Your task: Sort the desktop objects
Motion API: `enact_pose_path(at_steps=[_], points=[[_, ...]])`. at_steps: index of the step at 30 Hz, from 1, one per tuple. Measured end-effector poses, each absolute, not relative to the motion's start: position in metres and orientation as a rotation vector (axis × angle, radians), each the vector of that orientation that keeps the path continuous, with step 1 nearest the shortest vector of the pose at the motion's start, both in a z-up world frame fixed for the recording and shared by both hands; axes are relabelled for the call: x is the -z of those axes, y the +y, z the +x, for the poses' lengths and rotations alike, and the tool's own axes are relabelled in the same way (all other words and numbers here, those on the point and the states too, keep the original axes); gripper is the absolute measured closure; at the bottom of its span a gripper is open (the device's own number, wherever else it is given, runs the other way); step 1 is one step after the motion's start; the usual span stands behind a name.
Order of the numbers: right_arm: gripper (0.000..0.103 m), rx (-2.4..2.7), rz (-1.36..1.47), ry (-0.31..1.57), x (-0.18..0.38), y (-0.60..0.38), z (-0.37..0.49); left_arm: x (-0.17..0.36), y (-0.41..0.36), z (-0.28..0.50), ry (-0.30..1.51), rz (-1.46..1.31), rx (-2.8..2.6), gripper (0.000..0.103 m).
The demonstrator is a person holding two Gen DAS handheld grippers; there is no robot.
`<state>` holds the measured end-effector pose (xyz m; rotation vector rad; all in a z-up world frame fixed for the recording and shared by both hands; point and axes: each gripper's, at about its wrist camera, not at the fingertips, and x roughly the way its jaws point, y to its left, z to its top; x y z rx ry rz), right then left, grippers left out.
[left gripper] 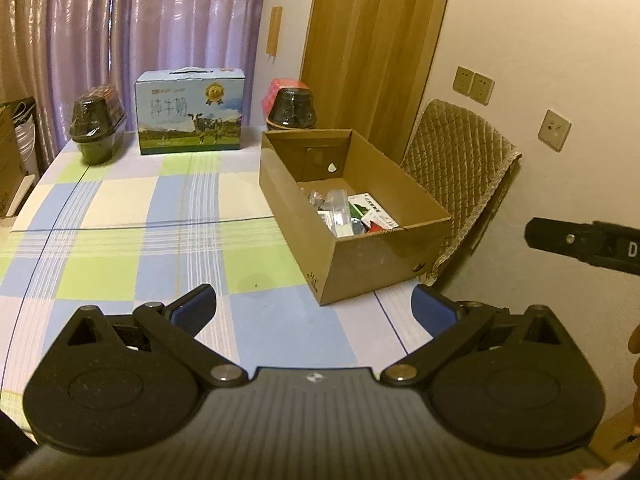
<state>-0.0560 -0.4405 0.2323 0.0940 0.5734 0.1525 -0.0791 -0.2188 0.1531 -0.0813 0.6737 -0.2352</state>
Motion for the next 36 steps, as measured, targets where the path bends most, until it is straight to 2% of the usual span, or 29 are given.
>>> enact_pose_path(at_steps=[25, 36], points=[[0.002, -0.15, 0.066, 0.658, -0.203, -0.436, -0.062, -0.131, -0.221, -0.075, 0.743, -0.104, 0.206, 0.001], [0.002, -0.152, 0.073, 0.658, -0.202, -0.435, -0.062, -0.134, -0.22, -0.081, 0.691, -0.101, 0.211, 0.001]])
